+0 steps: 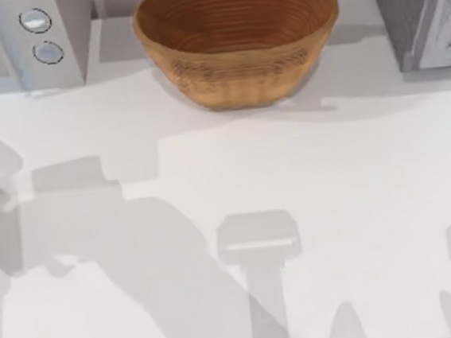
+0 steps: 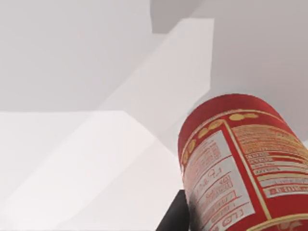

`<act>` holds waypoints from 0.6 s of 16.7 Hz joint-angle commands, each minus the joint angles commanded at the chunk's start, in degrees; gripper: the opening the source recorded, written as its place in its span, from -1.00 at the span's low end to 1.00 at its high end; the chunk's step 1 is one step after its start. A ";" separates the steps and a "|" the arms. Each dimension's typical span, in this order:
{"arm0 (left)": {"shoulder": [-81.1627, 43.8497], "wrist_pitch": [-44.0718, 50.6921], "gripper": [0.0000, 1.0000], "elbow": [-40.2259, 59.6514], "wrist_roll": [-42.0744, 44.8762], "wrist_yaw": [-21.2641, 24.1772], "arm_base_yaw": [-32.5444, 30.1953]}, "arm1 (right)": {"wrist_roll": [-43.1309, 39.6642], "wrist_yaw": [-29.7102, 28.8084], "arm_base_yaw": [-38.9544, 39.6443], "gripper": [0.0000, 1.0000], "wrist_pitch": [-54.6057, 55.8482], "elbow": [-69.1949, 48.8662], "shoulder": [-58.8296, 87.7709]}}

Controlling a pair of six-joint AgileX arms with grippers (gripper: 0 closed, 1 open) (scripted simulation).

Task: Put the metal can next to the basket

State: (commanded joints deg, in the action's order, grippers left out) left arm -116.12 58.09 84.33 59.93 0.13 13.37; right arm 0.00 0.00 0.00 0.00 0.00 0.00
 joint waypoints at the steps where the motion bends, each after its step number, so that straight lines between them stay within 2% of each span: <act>1: 0.00 0.00 -1.00 0.00 0.00 0.00 0.00 | 0.00 0.00 0.00 1.00 0.00 0.00 0.00; 10: 0.12 0.00 -1.00 0.01 0.00 0.01 -0.17 | 0.00 0.00 0.00 1.00 0.00 0.00 0.00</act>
State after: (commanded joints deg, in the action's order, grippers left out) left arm -116.01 58.09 84.34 59.93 0.14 13.20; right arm 0.00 0.00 0.00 0.00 0.00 0.00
